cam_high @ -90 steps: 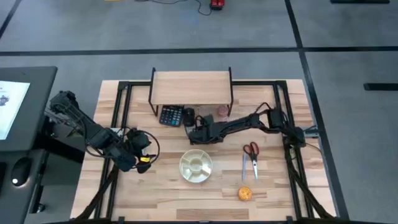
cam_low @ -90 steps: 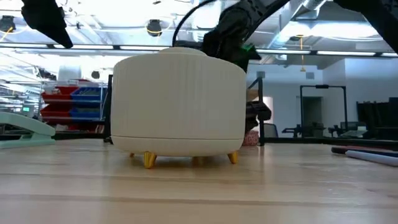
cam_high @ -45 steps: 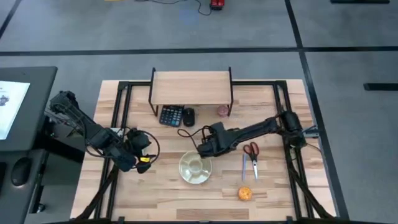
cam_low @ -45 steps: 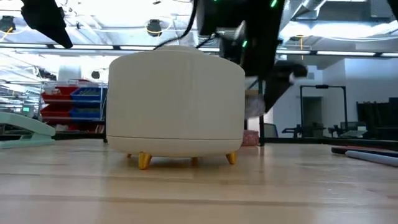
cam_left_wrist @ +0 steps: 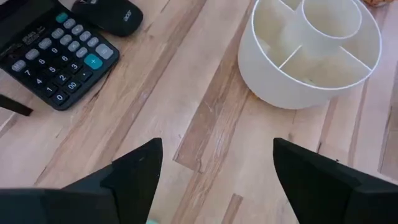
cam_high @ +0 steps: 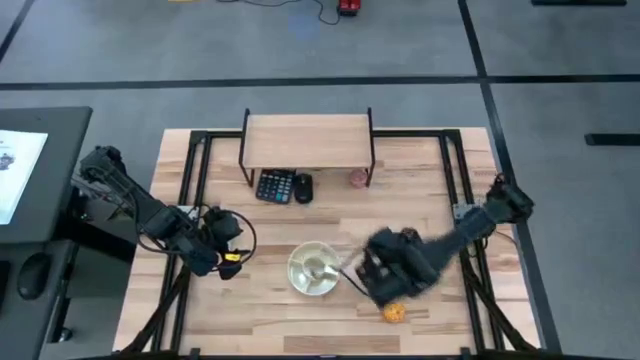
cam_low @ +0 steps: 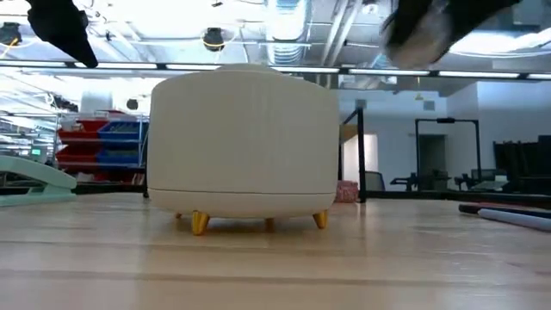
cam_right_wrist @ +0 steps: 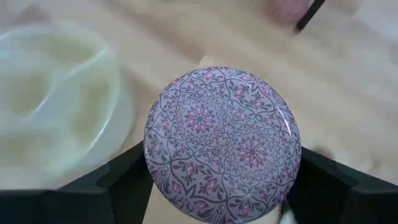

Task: Stock shelves
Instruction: Remove the pink scented candle from under the shelf

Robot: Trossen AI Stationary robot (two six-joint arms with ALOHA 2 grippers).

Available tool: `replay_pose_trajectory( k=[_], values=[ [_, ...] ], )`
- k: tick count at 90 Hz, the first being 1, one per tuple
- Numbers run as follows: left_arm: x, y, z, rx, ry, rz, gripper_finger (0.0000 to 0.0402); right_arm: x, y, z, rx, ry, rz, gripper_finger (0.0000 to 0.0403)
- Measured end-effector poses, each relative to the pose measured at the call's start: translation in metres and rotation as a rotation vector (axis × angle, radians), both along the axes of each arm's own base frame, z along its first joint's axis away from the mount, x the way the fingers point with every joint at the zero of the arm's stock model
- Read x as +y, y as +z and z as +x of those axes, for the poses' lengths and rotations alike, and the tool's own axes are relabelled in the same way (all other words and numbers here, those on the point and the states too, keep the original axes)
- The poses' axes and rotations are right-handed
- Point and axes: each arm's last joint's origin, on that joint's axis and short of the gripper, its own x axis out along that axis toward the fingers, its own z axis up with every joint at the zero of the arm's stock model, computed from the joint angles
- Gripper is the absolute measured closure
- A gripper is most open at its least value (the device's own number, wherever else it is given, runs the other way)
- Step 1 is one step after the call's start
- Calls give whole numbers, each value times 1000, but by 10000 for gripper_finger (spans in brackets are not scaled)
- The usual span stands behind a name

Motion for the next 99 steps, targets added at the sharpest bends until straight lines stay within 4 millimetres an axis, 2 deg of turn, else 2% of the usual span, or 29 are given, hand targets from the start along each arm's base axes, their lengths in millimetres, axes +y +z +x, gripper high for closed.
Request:
replay_pose_trajectory(
  k=[11,34,42,50,76,99],
  values=[
    [0,0,0,-1,2,-2,120,40,-6,-31,-4,-37,94,118],
    [0,1,1,-17,31,-28,120,110,-43,-97,102,-200,192,118],
    [-1,1,1,-23,32,-31,120,129,-60,-112,189,-184,214,117],
    [-1,1,1,-24,32,-31,120,141,-74,-119,215,-160,218,117],
    [-1,1,1,-23,33,-29,120,168,-124,-120,246,-117,209,117],
    [1,0,2,-23,59,-43,120,162,-144,-118,274,-133,135,117]
  ],
)
